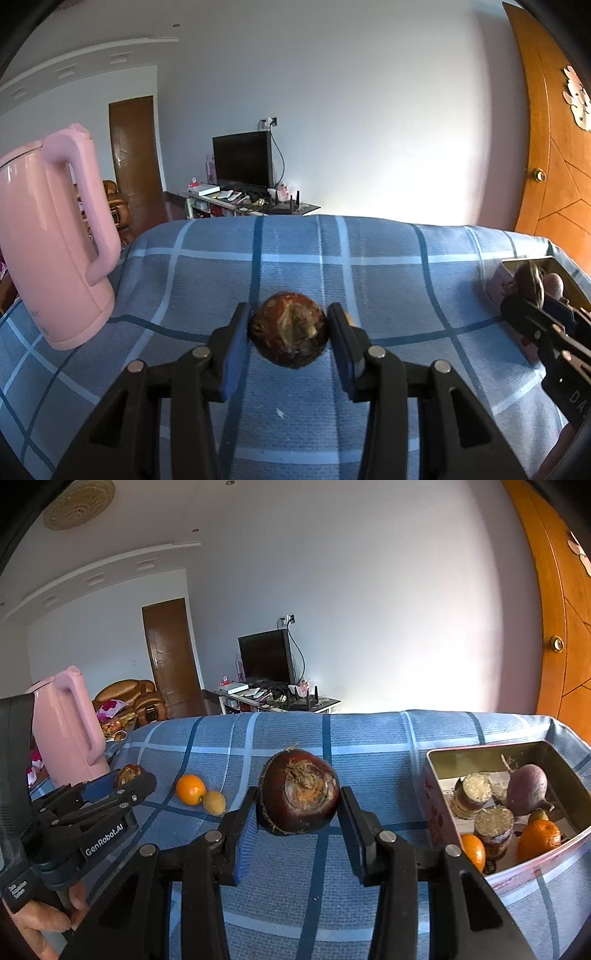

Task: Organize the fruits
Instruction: 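Carry both brown fruits toward the pink tin with both grippers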

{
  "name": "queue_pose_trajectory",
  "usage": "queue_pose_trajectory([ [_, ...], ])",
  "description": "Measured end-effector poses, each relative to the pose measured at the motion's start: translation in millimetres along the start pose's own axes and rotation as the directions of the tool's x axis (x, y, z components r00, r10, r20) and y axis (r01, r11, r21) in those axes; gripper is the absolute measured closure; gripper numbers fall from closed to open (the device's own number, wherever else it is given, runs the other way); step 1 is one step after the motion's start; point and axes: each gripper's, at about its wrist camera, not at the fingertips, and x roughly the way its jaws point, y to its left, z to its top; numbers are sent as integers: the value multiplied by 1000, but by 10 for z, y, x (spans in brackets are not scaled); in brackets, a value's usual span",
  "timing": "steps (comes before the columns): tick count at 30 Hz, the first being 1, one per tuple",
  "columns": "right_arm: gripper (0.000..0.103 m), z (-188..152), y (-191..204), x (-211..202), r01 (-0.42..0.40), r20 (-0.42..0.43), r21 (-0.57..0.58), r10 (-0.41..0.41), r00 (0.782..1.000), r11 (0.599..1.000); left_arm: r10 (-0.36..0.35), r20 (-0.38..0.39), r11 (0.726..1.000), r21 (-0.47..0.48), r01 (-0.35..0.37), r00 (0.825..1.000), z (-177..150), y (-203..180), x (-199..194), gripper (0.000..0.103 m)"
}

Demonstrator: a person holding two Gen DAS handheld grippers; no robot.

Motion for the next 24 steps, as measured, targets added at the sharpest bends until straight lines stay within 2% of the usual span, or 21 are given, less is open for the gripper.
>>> queue_pose_trajectory([
  [24,59,-100,-205,-327,35,24,-59,-34,999,998,-30,-8,1000,-5,30,1000,-142,-456,-219,59],
])
